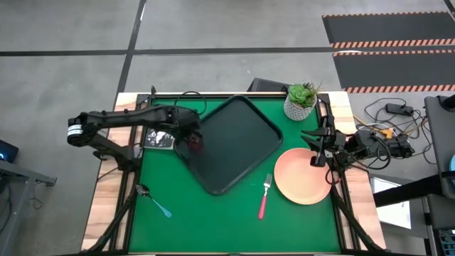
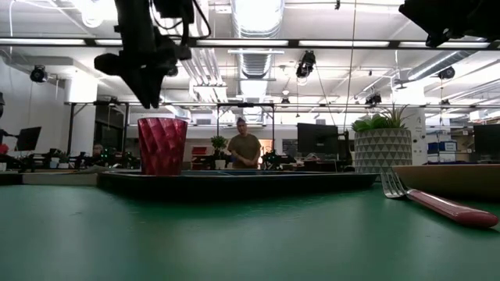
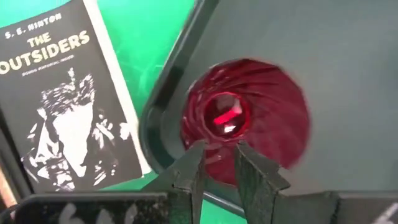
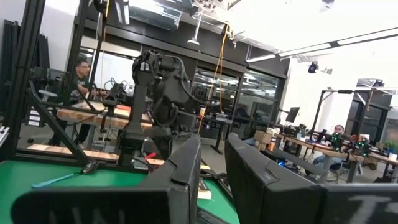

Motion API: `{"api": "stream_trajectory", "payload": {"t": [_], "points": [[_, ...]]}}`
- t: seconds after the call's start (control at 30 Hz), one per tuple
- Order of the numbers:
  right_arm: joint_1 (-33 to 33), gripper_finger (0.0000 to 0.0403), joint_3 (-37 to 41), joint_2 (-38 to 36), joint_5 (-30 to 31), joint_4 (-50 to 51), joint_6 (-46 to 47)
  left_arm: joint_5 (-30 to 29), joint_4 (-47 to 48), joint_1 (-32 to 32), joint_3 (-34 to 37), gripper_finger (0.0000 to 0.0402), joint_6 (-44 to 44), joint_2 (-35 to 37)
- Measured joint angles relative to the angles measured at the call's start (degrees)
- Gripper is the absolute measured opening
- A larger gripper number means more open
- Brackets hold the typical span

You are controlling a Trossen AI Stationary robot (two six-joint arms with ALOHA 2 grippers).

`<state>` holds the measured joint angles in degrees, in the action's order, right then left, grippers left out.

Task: Pick and place plate/cup/fork/spoon on tray
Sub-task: Put the blue spoon on the black serving tray to the bottom right of the red glass

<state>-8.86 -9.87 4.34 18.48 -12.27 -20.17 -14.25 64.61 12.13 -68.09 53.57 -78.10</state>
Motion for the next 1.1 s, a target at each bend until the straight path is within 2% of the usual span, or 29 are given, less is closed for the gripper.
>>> {"api": "stream_trajectory", "payload": {"t": [0.2, 0.43, 0.7, 0.93, 1.1], "points": [[0.0, 0.0063, 0.0, 0.0, 0.0, 0.0, 0.0, -0.8, -3.9, -10.3, 0.7, 0.0066, 5.9, 1.7], [0.0, 0.0063, 0.0, 0.0, 0.0, 0.0, 0.6, -2.2, -4.1, -26.2, 0.3, 0.0066, 21.2, 1.0], [0.0, 0.0063, 0.0, 0.0, 0.0, -0.1, 0.5, -3.7, -4.2, -39.5, 0.2, 0.0066, 36.3, 0.4], [0.0, 0.0063, 0.0, 0.0, 0.0, -0.1, 0.4, -3.5, -4.2, -49.6, 0.9, 0.0066, 53.2, -4.4], [0.0, 0.0063, 0.0, 0.0, 0.0, -0.1, 0.4, 0.2, -4.3, -54.9, 0.6, 0.0066, 65.2, -9.9]]}}
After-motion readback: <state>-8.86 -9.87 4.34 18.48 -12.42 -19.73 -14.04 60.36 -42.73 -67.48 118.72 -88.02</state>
